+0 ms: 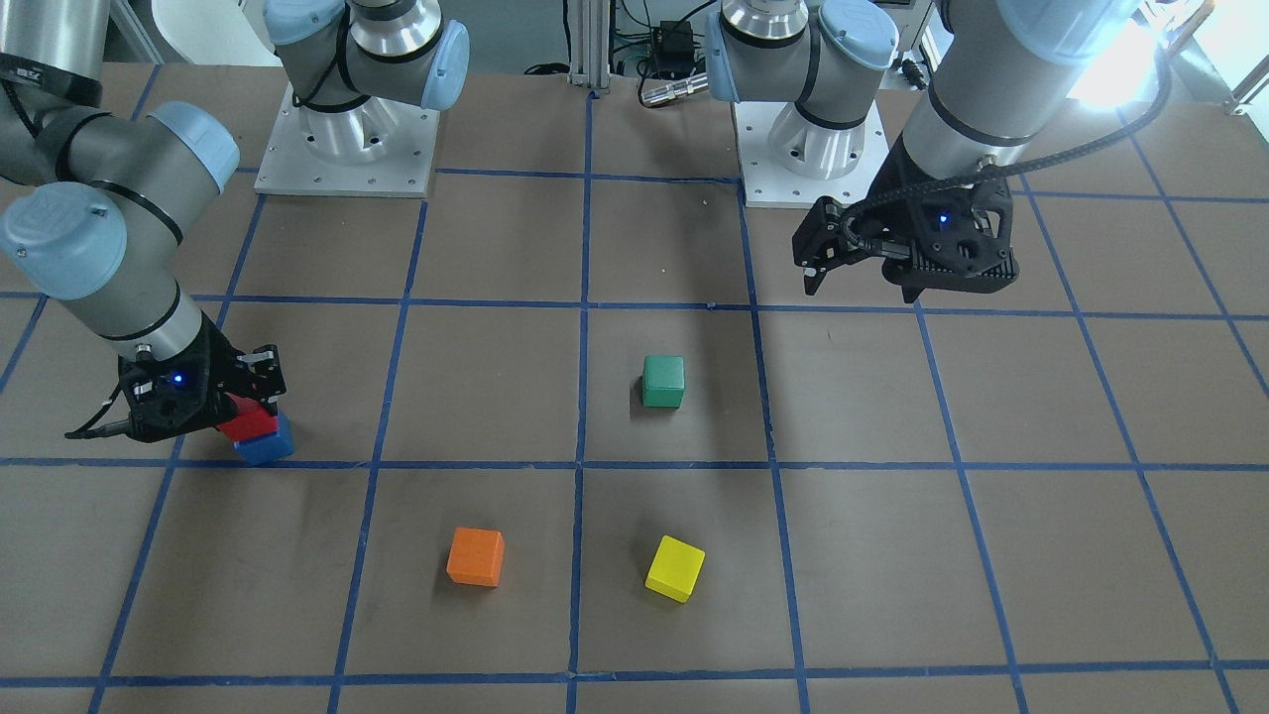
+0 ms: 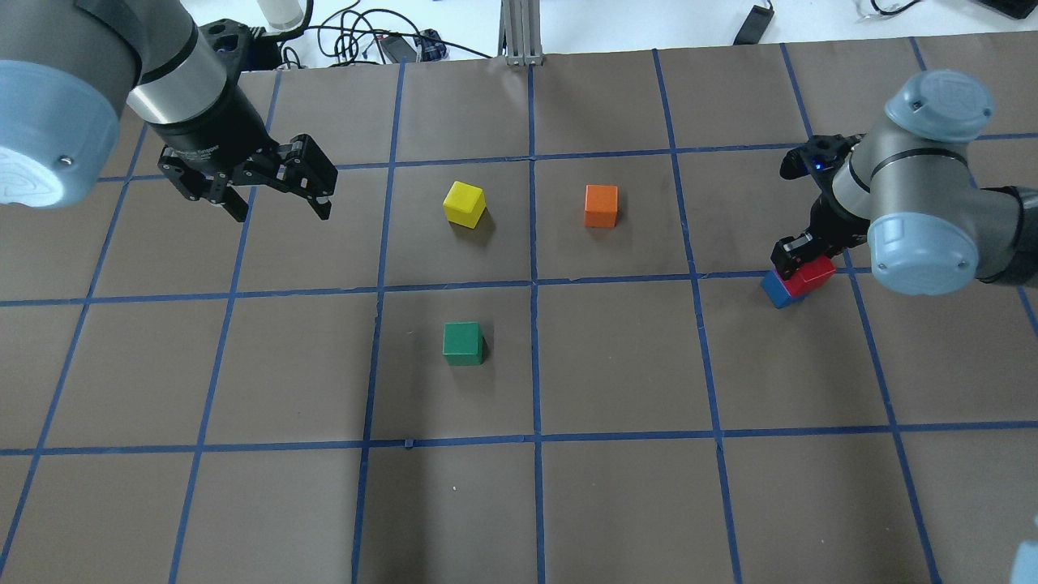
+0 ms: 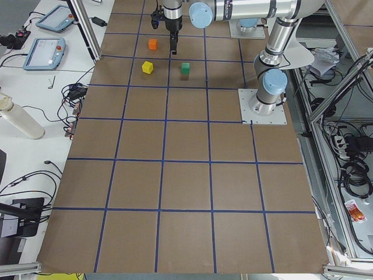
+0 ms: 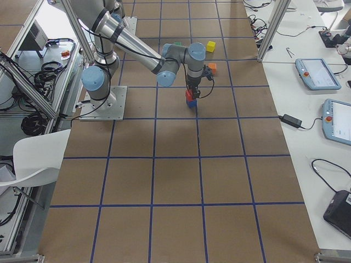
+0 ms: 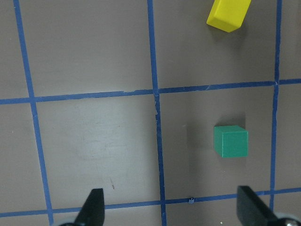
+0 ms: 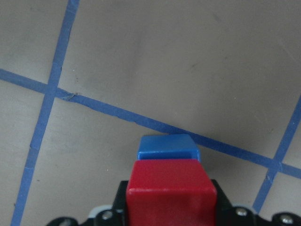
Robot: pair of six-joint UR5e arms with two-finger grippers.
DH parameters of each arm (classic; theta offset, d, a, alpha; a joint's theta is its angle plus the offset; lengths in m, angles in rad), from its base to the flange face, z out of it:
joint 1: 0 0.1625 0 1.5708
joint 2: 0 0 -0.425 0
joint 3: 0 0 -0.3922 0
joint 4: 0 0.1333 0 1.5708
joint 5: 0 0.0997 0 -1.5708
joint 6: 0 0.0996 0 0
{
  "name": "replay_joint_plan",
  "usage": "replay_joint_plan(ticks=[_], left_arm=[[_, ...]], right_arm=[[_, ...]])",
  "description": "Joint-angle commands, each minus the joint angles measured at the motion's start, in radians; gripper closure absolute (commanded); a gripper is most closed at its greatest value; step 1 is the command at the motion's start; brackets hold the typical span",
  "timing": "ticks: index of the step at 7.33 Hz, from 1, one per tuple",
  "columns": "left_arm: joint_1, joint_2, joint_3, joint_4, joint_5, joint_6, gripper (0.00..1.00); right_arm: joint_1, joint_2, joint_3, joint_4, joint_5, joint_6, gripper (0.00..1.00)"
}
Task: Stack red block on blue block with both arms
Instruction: 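Lower the red cube onto the blue cube with the right gripper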
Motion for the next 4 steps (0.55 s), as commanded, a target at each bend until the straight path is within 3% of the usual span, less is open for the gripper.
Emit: replay_joint_plan(ticks=[1,4], left_arm=[[0.0,-0.012,0.003,0.001,0.0,-0.003,0.0],[0.0,-0.013,0.008,0.003,0.0,-0.003,0.0]], right_arm=[[0.0,0.016,0.001,-0.064,0.0,0.004,1.0],[0.0,0.018,0.004,-0.064,0.001,0.006,0.99]])
